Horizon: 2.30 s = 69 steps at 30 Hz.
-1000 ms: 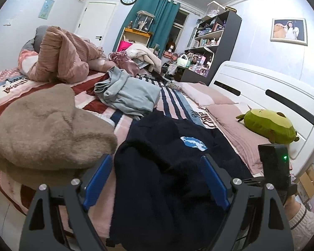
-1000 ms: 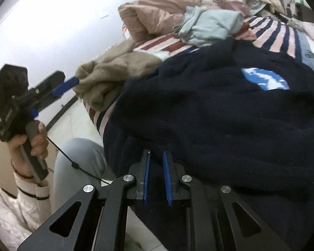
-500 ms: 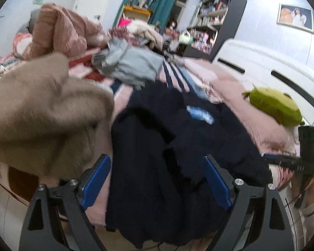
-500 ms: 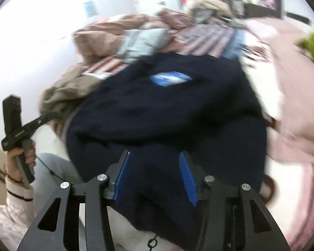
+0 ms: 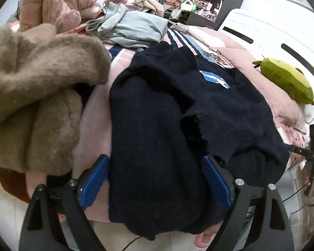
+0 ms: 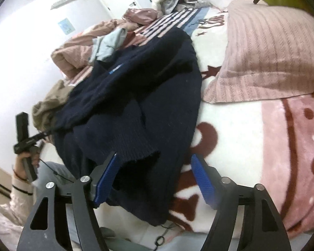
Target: Fold small clothes
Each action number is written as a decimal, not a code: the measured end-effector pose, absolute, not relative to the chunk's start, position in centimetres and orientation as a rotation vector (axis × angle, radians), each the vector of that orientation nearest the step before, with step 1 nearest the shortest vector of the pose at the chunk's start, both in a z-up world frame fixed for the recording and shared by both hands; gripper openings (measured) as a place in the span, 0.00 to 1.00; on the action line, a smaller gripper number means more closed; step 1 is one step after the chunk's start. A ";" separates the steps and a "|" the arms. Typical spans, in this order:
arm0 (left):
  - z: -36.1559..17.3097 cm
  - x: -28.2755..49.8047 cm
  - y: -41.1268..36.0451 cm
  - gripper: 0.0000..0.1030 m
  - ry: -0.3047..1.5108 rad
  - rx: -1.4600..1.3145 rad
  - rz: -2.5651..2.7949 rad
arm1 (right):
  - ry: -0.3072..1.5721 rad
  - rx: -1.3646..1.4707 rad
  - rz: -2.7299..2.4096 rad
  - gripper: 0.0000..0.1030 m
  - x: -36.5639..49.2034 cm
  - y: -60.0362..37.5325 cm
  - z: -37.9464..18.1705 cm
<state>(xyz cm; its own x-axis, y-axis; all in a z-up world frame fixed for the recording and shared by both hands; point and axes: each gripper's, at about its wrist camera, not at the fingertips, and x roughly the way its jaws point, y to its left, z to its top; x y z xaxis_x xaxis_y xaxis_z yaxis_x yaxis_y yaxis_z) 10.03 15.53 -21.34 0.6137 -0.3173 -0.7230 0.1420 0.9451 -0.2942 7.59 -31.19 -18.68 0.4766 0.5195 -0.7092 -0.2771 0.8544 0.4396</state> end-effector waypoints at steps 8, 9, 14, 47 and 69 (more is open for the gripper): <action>-21.6 12.1 15.4 0.86 0.906 -0.326 -0.334 | 0.955 0.321 0.668 0.68 9.0 -29.4 -19.8; -21.6 12.3 15.3 0.86 0.904 -0.350 -0.355 | 0.966 0.327 0.703 0.68 9.2 -29.0 -20.0; -22.4 13.7 14.4 0.63 0.905 -0.519 -0.575 | 1.004 0.382 0.812 0.52 10.5 -27.6 -20.7; -12.0 3.0 12.4 0.16 0.747 -0.366 -0.702 | 0.817 0.521 0.961 0.11 2.9 -26.4 -13.4; -19.5 29.4 12.2 0.19 0.970 -0.183 -0.330 | 1.014 0.385 0.437 0.11 25.5 -26.4 -18.4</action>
<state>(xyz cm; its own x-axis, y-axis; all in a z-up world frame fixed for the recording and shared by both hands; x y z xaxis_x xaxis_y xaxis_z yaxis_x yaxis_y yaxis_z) 29.41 12.20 -19.47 0.5209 -0.3542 -0.7767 0.1925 0.9352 -0.2973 25.49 -26.42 -18.40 0.4568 0.5175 -0.7236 -0.1700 0.8492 0.5000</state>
